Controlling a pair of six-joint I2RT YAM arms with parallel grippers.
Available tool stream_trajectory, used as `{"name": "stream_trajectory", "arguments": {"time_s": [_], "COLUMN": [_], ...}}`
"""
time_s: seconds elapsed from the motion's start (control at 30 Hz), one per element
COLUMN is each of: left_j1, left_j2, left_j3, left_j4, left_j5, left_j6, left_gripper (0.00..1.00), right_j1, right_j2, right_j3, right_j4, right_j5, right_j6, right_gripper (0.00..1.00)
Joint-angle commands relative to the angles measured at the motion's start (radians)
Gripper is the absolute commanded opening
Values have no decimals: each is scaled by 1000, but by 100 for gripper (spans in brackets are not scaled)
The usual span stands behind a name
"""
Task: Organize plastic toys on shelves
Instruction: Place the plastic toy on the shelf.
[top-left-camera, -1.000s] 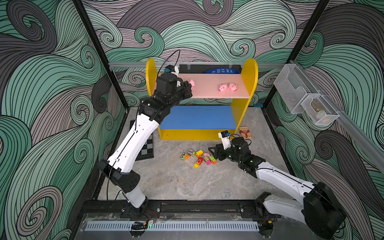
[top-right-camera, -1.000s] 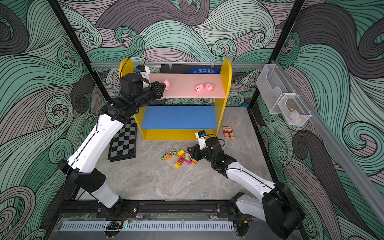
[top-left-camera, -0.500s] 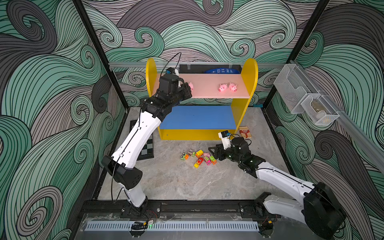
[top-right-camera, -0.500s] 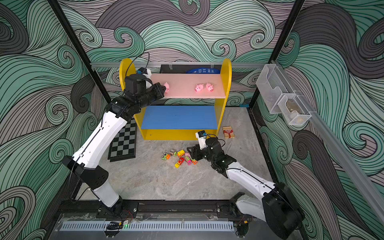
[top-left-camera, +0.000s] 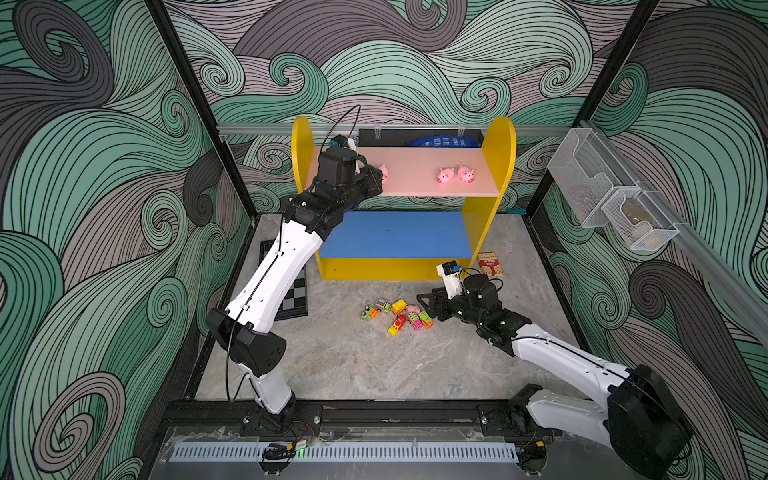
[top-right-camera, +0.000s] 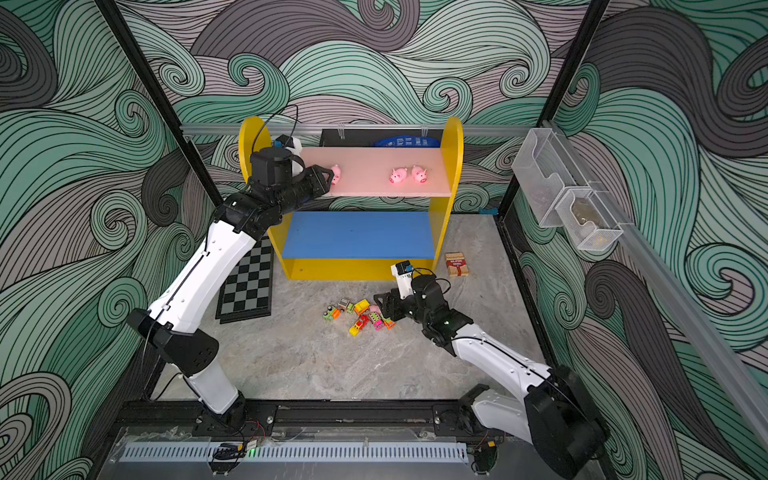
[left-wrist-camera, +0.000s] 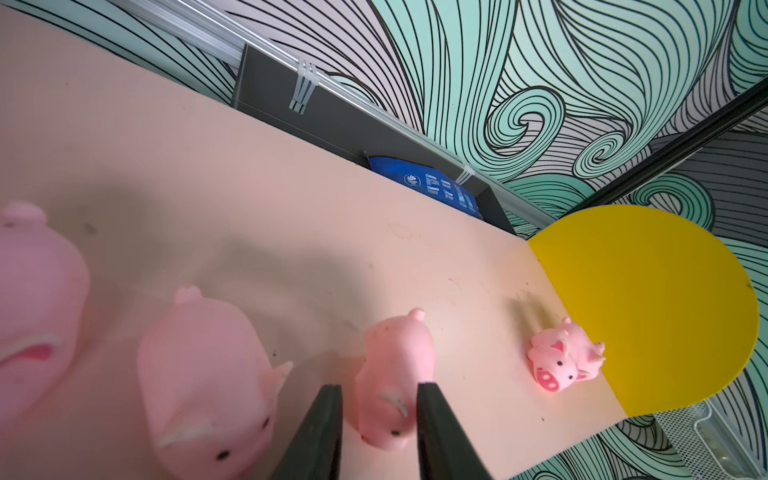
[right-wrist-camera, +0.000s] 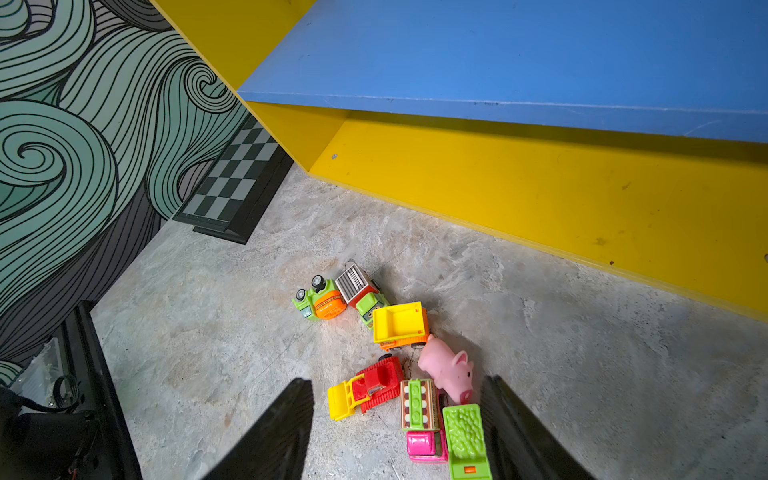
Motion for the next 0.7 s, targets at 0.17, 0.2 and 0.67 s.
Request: {"name": "stream_trajectory", "arguments": {"time_s": [0.17,0.2,0.67], "left_j1": [8,9,3], "left_j2": [-11,-14,-209], "left_j3": [51,53,-117], "left_j4": [19,20,6], "left_j5": [36,35,214], "left_j6": [10,12,150], "left_gripper": [41,41,41], "right_j1": [-6,-4,-3], "right_j2": [-2,-2,12], "right_j3": [6,7,-39], "right_j4": [7,7,6], "right_j5": [-3,-5,-81], "right_j6": [1,1,-17], "right_gripper": [67,67,67]}}
